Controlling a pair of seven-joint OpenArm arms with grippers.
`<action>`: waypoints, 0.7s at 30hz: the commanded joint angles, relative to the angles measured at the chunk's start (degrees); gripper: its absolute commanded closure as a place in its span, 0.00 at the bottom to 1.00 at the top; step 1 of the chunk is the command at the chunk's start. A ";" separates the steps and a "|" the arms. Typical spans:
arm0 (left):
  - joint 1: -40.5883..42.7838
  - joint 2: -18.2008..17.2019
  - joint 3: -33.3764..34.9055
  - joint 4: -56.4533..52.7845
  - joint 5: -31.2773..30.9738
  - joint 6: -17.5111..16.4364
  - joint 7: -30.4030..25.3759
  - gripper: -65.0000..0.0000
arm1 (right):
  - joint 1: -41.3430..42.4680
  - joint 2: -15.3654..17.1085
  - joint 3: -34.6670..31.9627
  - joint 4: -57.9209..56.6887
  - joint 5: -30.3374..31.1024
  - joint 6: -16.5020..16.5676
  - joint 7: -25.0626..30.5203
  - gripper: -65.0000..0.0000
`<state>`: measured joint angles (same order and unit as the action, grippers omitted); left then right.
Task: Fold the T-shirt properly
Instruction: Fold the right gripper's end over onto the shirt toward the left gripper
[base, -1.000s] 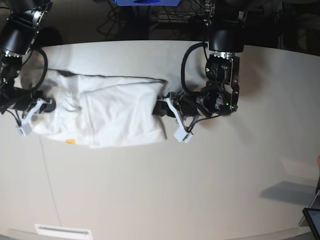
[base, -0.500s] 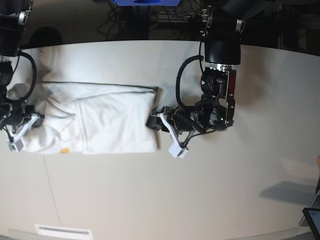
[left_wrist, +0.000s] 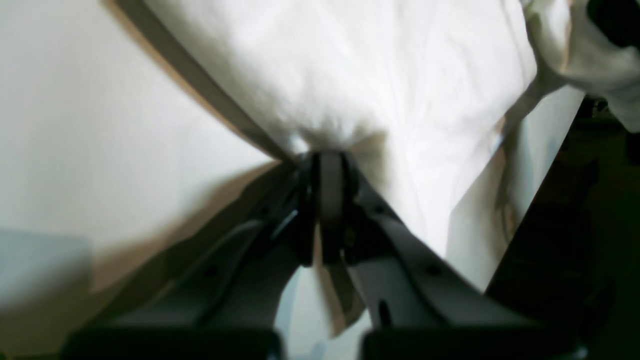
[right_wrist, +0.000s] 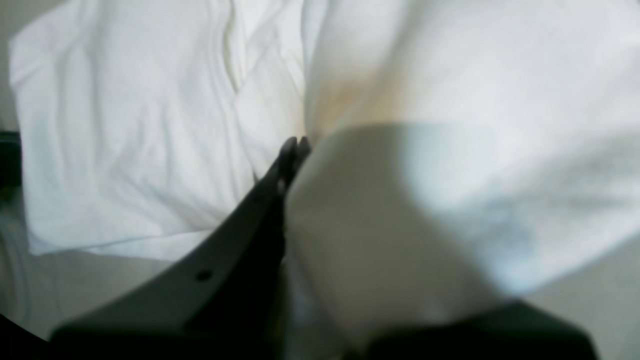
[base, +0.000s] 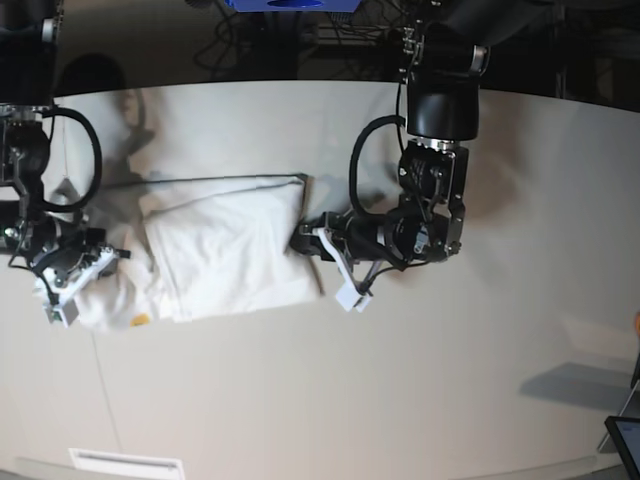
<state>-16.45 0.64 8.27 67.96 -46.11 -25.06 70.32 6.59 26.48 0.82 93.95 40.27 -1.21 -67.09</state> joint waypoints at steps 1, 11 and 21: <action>-1.62 0.19 0.03 0.83 -0.53 -0.13 -0.39 0.97 | 1.10 0.99 -0.34 1.92 -2.25 -0.15 0.94 0.98; -3.03 0.28 0.21 0.48 -0.44 -0.13 -0.39 0.97 | 1.19 -3.67 -9.74 8.86 -25.55 -0.15 1.11 0.98; -4.70 1.68 4.78 0.48 -0.44 -0.13 -0.39 0.97 | 2.33 -8.85 -14.67 10.09 -31.79 -0.15 1.02 0.98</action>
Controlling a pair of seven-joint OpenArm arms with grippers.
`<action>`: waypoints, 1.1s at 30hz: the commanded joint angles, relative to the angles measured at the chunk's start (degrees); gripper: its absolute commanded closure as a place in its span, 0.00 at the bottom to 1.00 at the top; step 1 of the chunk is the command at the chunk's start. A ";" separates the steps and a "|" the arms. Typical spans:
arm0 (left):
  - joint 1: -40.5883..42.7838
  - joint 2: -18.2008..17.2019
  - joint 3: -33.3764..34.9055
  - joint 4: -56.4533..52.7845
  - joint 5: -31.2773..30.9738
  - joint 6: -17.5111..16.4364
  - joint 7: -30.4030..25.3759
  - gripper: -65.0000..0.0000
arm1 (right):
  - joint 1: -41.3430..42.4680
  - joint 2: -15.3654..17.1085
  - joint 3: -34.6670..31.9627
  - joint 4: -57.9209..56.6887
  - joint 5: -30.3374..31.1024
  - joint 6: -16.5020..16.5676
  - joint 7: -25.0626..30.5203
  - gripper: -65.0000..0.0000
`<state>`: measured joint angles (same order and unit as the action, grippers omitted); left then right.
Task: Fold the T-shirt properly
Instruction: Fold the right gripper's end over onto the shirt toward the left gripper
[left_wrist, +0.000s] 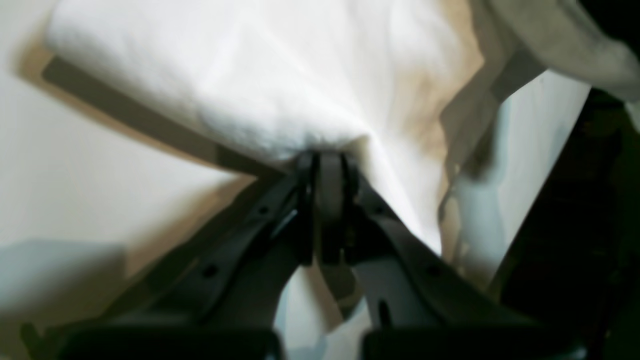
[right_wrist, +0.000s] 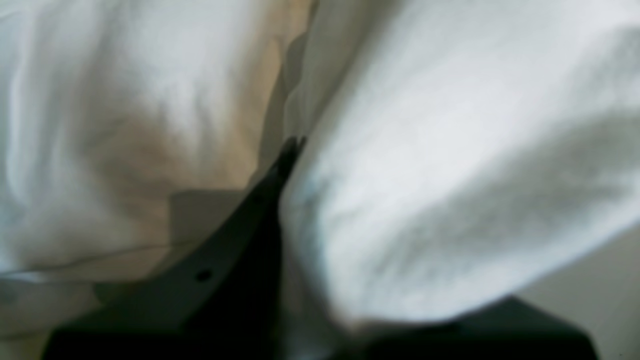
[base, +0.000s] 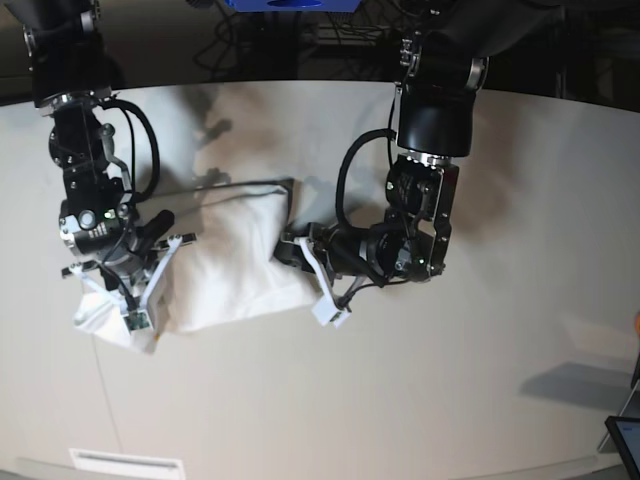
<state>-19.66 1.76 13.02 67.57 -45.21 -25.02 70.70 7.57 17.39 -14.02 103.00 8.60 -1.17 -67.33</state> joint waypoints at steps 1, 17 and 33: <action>-1.48 0.66 0.04 0.87 -1.34 -0.17 -0.76 0.97 | 1.44 -0.02 0.18 1.04 -0.12 -0.19 1.26 0.98; -3.59 0.31 -0.22 1.31 -1.60 -0.17 -0.59 0.97 | 2.05 -1.34 -5.89 0.69 -6.53 -4.41 1.53 0.98; -0.16 -13.85 -20.09 15.20 -1.16 -0.08 9.30 0.97 | 4.25 -7.32 -13.19 -2.65 -15.94 -4.41 1.44 0.98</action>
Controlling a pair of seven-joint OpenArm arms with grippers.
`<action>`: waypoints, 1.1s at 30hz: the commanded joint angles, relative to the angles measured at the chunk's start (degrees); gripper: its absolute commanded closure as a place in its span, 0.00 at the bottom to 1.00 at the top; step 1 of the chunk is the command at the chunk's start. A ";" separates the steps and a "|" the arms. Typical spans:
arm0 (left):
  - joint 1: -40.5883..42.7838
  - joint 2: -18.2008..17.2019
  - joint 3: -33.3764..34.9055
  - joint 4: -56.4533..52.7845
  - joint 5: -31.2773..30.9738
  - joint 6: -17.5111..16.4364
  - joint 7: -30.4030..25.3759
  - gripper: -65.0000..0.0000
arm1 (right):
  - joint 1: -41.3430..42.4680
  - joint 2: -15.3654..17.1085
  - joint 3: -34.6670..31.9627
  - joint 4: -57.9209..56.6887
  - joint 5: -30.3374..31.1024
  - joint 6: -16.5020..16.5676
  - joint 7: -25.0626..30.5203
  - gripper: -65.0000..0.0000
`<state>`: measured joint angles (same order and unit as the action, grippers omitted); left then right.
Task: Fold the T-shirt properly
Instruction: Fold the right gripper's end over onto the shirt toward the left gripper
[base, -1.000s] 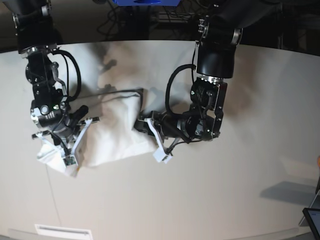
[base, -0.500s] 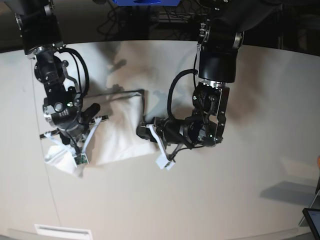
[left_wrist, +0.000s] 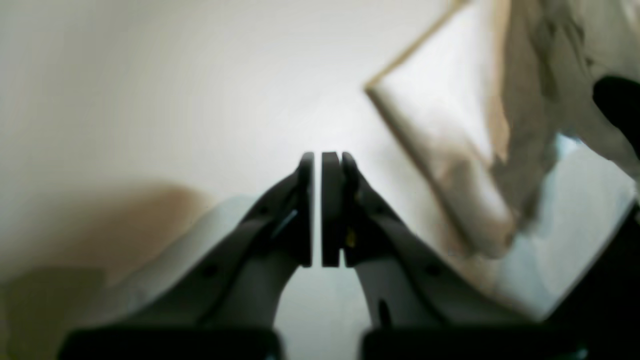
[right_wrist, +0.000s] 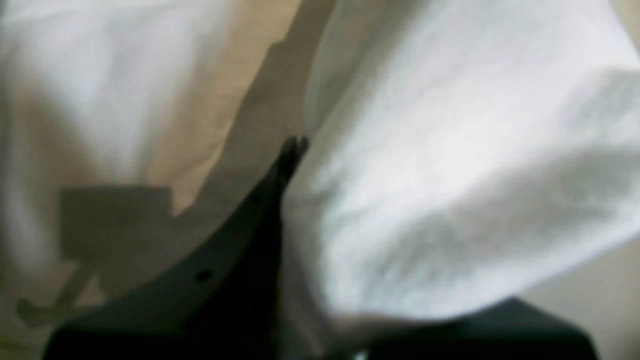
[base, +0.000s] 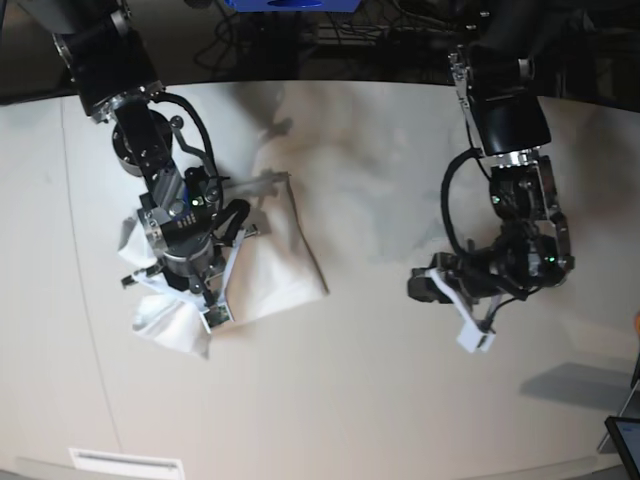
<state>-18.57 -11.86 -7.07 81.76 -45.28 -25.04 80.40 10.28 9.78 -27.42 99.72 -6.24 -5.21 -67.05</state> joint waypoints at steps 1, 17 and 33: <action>-0.91 -1.99 -0.09 1.28 -1.10 -0.06 -0.40 0.97 | 1.72 0.28 0.21 0.19 -1.10 -0.37 1.16 0.98; 5.25 -7.44 -0.62 1.63 -1.10 -0.06 -0.40 0.97 | 3.47 -0.51 -11.48 -1.83 -1.10 -12.06 1.07 0.96; 3.58 -7.44 -0.62 -4.79 -1.01 -0.06 -1.32 0.97 | -1.71 -11.06 -12.01 4.06 1.98 -11.97 0.63 0.47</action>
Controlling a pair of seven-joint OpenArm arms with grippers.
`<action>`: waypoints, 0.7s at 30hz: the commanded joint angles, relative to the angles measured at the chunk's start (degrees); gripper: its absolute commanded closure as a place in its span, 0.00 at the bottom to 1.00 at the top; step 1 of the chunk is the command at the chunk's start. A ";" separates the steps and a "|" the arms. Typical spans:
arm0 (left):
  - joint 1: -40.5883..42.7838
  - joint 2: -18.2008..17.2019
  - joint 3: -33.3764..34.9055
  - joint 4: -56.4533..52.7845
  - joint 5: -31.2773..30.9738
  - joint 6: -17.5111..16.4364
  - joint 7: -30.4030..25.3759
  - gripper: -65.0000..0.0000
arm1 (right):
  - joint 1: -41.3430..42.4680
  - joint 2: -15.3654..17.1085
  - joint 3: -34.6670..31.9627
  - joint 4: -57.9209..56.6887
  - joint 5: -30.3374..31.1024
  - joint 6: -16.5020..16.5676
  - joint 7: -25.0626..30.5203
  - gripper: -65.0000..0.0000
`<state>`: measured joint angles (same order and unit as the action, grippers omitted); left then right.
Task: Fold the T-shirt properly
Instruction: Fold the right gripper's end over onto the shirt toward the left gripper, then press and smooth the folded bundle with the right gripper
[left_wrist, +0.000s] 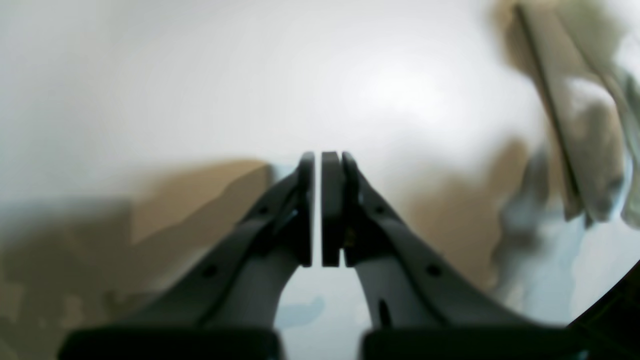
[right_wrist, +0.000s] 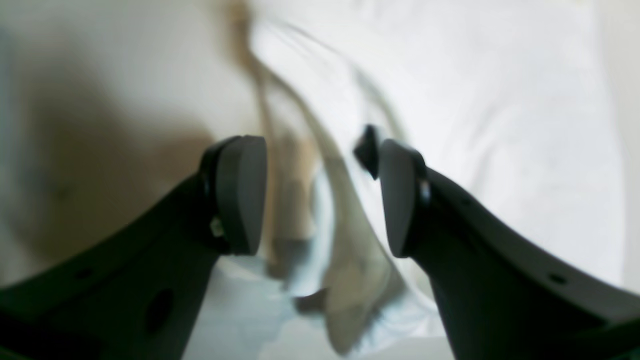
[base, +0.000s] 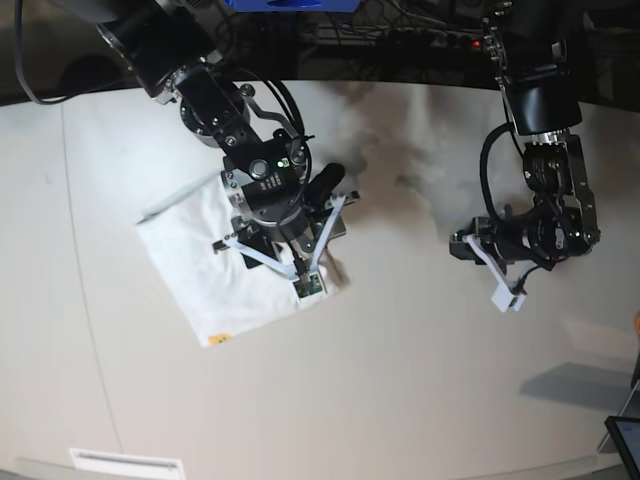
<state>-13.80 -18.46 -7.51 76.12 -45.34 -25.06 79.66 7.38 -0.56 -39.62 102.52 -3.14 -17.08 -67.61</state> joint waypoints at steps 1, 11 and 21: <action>-1.19 -1.01 -0.27 -0.12 -0.94 -0.04 -0.67 0.97 | 1.02 -0.89 0.36 2.49 -0.86 -0.11 1.46 0.47; -0.75 -2.77 -0.27 -0.64 -0.94 -0.04 -0.67 0.97 | 1.99 5.08 13.37 4.07 -0.42 -0.19 1.64 0.86; -0.48 -2.25 0.43 -0.73 -0.94 -0.04 -4.10 0.97 | -7.95 5.44 13.73 9.26 -0.51 -0.11 1.72 0.94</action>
<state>-13.28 -19.81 -6.81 74.39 -45.50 -25.06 75.90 -1.39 5.21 -25.76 110.74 -3.55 -17.23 -67.29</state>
